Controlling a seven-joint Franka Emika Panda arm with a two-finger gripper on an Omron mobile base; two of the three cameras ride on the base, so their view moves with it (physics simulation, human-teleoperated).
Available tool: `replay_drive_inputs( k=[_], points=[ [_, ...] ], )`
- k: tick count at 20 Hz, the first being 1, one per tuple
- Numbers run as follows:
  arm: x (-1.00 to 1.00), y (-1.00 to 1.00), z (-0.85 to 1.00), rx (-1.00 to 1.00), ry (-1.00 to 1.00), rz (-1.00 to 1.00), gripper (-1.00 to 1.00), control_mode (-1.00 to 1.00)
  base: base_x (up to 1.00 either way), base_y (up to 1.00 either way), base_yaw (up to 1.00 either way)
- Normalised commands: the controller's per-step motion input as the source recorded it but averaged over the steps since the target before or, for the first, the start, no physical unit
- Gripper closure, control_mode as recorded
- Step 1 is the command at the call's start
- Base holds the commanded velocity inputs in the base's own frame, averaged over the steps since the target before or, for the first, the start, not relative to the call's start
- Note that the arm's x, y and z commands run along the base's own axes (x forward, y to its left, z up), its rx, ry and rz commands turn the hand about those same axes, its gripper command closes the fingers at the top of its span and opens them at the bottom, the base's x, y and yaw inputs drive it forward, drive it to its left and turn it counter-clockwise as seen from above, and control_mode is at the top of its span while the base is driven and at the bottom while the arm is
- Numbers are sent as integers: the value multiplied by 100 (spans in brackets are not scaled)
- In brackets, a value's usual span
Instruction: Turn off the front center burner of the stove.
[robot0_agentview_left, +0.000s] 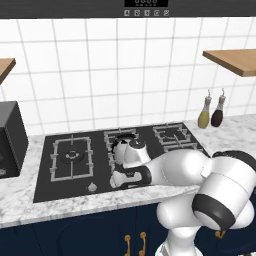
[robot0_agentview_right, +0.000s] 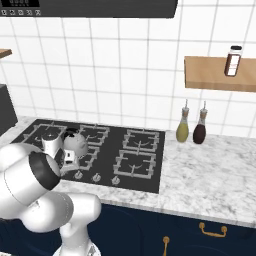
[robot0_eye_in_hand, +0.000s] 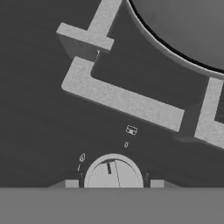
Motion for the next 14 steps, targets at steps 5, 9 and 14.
replay_drive_inputs(
  k=[5,9,14],
  points=[
    [0,-4,0,8,3,-27,100,-100,0,0,0],
    [0,-2,0,9,2,-31,100,-100,0,0,0],
    [0,-3,0,9,5,-35,100,-100,0,0,0]
  ],
)
